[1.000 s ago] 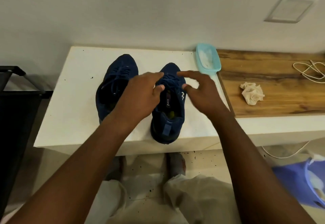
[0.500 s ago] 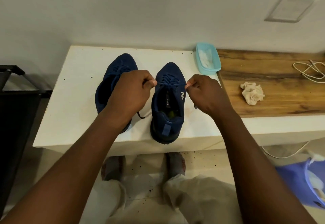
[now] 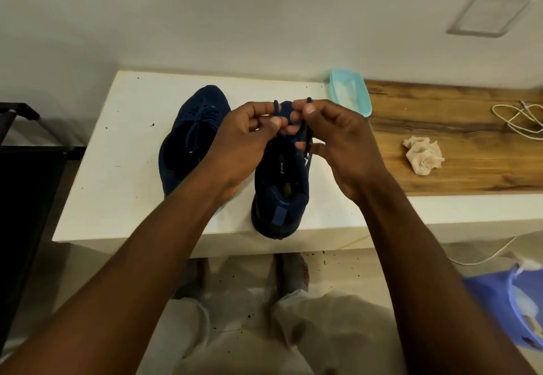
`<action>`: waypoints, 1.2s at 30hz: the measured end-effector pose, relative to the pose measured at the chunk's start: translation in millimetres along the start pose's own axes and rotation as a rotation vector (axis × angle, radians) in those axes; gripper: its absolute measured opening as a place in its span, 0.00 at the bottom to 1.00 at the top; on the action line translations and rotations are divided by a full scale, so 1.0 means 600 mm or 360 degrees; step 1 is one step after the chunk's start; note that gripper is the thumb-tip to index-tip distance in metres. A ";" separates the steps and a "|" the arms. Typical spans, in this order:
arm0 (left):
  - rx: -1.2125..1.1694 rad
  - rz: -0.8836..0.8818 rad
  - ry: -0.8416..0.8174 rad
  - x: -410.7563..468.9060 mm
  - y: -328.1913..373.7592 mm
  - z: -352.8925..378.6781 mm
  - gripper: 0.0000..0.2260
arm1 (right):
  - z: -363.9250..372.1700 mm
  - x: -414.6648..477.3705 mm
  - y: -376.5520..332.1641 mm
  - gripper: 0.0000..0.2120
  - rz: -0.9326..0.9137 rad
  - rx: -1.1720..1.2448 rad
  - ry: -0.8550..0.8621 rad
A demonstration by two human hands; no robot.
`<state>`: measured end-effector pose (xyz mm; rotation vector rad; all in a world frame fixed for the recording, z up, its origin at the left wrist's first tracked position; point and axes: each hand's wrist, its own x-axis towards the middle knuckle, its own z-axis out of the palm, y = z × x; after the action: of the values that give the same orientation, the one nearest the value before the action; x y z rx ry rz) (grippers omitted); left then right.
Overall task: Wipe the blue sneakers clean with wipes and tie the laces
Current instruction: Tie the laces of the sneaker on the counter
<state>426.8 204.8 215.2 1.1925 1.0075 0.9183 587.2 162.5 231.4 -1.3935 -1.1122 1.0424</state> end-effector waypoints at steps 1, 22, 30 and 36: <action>0.0052 0.0021 0.0016 0.000 -0.003 0.002 0.08 | 0.002 0.001 0.005 0.09 -0.0033 -0.0070 -0.0009; 0.0214 -0.0080 -0.0014 0.004 -0.001 -0.021 0.10 | 0.018 0.008 0.025 0.05 -0.0347 -0.0508 -0.0065; 0.0192 -0.0066 0.0040 0.003 -0.002 -0.029 0.04 | 0.021 0.010 0.023 0.07 -0.0365 -0.0461 0.0007; 0.0150 -0.0141 -0.0192 0.002 0.007 -0.029 0.09 | 0.017 0.013 0.032 0.07 -0.0285 -0.0455 0.0113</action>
<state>410.1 211.5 217.5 1.2566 1.0072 0.7277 580.6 171.2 210.9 -1.5087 -1.3451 0.7210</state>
